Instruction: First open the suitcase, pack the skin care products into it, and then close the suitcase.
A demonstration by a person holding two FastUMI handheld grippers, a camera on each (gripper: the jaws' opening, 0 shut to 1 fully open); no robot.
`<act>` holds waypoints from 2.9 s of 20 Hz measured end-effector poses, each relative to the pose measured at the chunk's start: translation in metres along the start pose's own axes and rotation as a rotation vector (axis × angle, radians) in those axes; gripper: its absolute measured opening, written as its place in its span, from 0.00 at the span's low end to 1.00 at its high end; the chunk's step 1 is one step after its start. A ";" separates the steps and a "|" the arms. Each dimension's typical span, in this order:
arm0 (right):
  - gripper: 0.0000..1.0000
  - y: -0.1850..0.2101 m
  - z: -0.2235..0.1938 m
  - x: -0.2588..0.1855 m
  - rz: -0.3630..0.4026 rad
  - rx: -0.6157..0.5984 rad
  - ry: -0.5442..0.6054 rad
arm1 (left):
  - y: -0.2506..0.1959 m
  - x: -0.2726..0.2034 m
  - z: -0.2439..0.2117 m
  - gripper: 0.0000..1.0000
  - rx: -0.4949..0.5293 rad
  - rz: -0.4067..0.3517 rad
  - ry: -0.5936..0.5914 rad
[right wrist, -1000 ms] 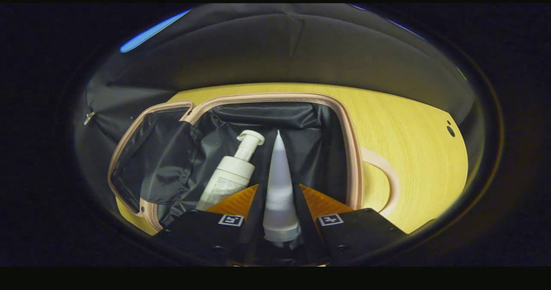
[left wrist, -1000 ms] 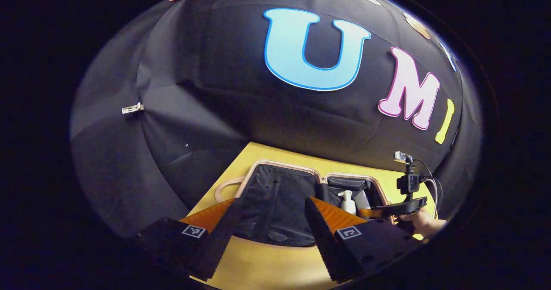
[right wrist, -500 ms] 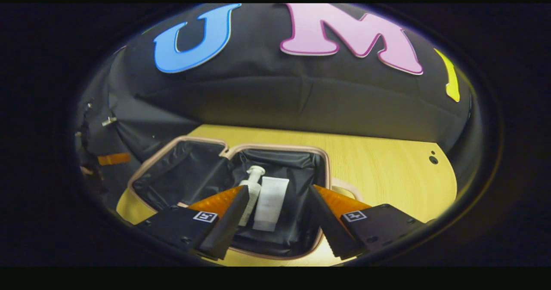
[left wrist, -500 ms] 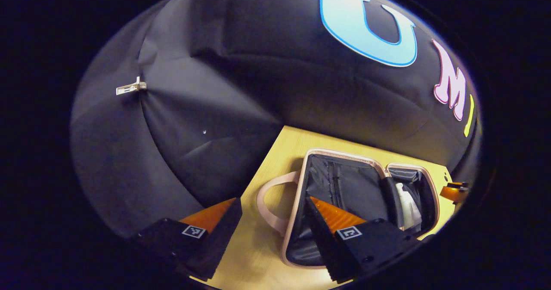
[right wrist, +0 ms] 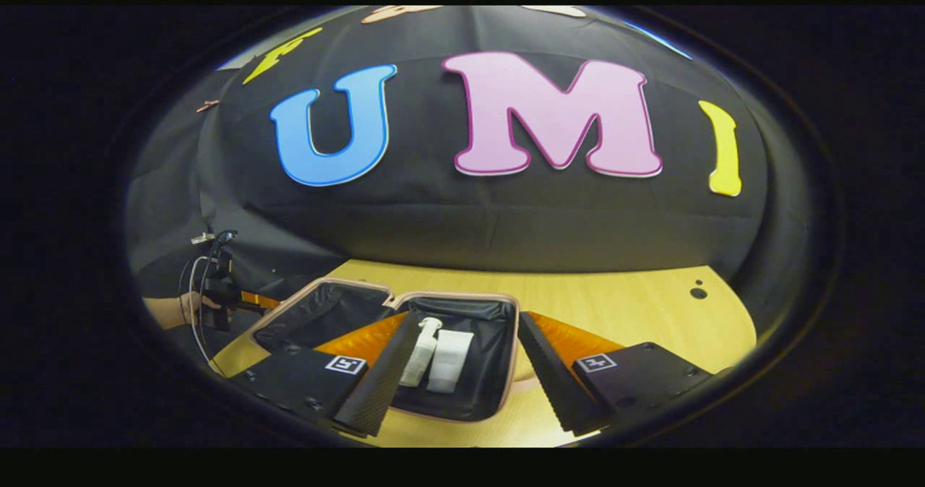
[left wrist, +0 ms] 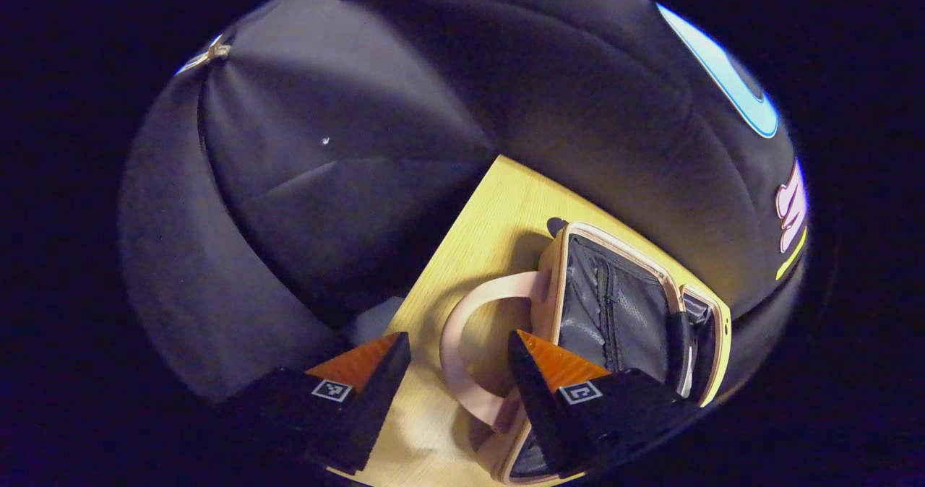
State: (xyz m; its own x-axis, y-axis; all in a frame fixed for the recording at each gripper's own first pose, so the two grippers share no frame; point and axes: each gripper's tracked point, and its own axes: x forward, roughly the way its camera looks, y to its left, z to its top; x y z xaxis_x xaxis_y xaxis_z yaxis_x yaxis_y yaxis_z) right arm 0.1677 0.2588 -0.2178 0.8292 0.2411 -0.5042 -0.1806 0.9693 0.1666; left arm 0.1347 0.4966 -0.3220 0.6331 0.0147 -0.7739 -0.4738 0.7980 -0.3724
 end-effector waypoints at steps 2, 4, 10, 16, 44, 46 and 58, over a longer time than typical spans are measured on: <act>0.82 -0.002 -0.002 -0.005 0.002 0.002 0.007 | 0.009 0.008 -0.009 0.86 -0.011 0.002 0.060; 0.89 -0.004 -0.011 -0.007 0.002 0.015 0.022 | 0.014 0.014 -0.006 0.85 0.003 0.008 0.063; 0.89 -0.007 -0.033 -0.008 0.001 0.018 0.071 | 0.008 0.019 -0.011 0.29 0.229 0.120 0.148; 0.89 -0.014 -0.030 -0.011 0.005 0.004 0.055 | 0.006 0.012 0.000 0.17 0.225 0.175 0.084; 0.90 -0.137 -0.019 -0.105 -0.086 -0.020 0.016 | -0.272 -0.216 0.060 0.10 0.811 0.149 -0.296; 0.90 -0.147 -0.015 -0.116 -0.079 -0.016 0.016 | -0.305 -0.220 0.049 0.14 0.836 0.138 -0.307; 0.91 -0.232 0.012 -0.139 -0.053 -0.034 -0.016 | -0.494 -0.179 -0.087 0.10 0.621 -0.204 -0.251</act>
State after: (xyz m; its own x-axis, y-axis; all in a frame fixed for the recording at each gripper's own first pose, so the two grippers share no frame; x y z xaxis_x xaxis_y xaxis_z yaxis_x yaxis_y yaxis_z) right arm 0.1004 0.0003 -0.1761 0.8463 0.1886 -0.4982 -0.1537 0.9819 0.1107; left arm 0.2022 0.0469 -0.0437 0.8298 -0.0934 -0.5502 0.0600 0.9951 -0.0784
